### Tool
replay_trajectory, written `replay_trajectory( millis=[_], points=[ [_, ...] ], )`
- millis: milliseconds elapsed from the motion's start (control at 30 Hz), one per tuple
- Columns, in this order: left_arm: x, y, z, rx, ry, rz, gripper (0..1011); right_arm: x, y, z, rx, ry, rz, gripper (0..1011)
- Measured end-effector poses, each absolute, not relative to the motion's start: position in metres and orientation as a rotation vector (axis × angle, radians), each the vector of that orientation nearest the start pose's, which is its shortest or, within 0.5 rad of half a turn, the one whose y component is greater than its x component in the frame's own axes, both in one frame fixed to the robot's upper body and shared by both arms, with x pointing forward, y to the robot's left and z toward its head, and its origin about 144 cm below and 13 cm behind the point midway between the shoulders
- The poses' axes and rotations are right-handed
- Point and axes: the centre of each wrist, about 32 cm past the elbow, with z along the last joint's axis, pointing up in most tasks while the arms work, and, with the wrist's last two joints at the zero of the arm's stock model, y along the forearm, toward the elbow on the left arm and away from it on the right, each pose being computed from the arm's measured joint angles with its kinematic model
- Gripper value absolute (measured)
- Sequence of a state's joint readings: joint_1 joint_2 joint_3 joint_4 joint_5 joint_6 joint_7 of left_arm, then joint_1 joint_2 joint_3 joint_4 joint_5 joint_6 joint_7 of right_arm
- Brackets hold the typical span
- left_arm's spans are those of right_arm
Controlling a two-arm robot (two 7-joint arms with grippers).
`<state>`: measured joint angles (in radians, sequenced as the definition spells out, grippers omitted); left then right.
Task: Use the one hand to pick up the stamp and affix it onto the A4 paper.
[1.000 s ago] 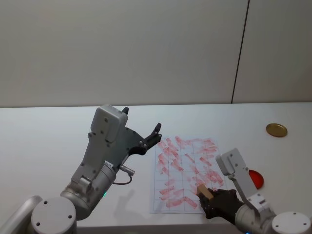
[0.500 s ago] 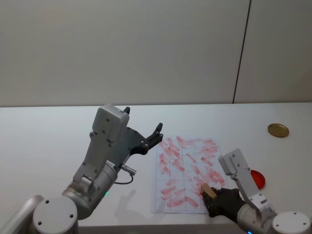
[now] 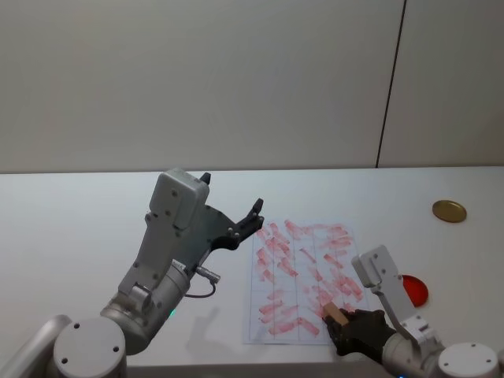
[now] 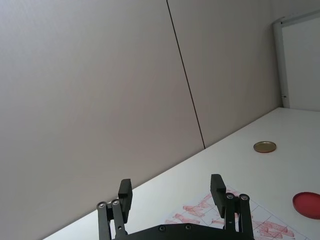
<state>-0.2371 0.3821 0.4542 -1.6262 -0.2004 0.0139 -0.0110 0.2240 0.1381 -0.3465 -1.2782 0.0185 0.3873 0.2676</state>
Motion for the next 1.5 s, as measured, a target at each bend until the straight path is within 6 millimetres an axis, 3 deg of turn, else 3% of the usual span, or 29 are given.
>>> replay_trajectory(
  millis=[1500],
  points=[
    [0.492,0.1984,1.2044,0.061,-0.268,1.124,993,0.5091,-0.1813,1.103,-0.499,0.282,-1.036,220]
  ],
)
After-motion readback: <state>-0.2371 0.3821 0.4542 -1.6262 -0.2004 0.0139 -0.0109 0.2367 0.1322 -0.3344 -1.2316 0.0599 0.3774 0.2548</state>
